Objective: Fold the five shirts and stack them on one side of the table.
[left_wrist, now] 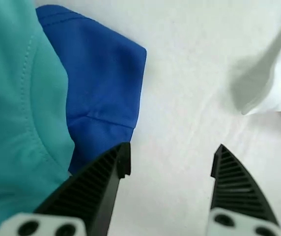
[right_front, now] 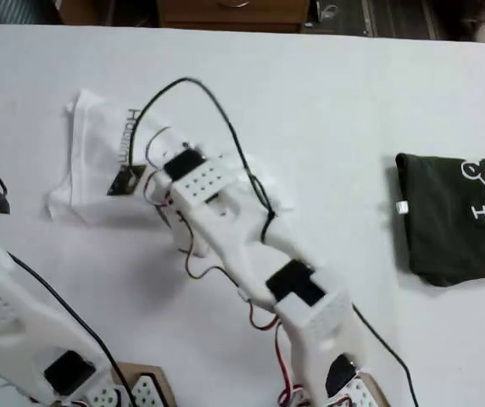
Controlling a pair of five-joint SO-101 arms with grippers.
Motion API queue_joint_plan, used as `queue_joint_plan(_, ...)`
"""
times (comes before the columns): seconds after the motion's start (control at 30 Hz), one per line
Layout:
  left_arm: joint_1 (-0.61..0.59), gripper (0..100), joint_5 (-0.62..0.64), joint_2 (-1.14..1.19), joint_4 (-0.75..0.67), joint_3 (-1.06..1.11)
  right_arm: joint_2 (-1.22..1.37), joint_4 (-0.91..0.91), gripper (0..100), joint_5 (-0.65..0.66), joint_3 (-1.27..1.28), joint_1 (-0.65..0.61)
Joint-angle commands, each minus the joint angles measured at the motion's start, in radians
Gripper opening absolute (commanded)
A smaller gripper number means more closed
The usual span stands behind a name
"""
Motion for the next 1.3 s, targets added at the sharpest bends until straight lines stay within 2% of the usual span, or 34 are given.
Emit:
queue_joint_plan(0.0, -0.008, 29, -0.008, -0.006, -0.006, -0.041, -0.11, -0.087, 28.4, -0.006, 0.104, -0.007)
queue_joint_plan(0.13, -0.008, 29, -0.008, -0.006, -0.006, -0.041, -0.127, -0.202, 28.4, -0.002, 0.232, 0.027)
queue_joint_plan(0.27, -0.008, 29, -0.006, -0.006, -0.003, -0.036, -0.127, -0.3, 28.3, 0.005, 0.275, 0.113)
queue_joint_plan(0.4, -0.006, 29, -0.006, -0.006, -0.002, -0.035, -0.125, -0.363, 28.2, 0.086, 0.273, 0.194)
queue_joint_plan(0.57, -0.003, 29, -0.003, -0.006, -0.002, -0.035, -0.127, -0.44, 16.4, 0.114, 0.259, 0.283)
queue_joint_plan(0.67, -0.002, 29, -0.003, -0.006, 0.015, -0.035, -0.128, -0.441, 10.6, 0.114, 0.196, 0.332)
queue_joint_plan(0.87, -0.002, 29, -0.005, -0.006, 0.026, -0.035, -0.128, -0.348, 10.3, 0.115, -0.025, 0.407)
queue_joint_plan(1.03, -0.002, 29, -0.005, -0.006, 0.026, -0.033, -0.127, -0.274, 10.5, 0.114, -0.192, 0.418)
queue_joint_plan(1.17, 0.008, 29, -0.005, -0.005, 0.028, -0.033, -0.116, -0.294, 10.8, 0.106, -0.196, 0.418)
queue_joint_plan(1.27, 0.032, 29, -0.002, -0.005, 0.041, -0.031, -0.07, -0.308, 17.1, 0.104, -0.199, 0.427)
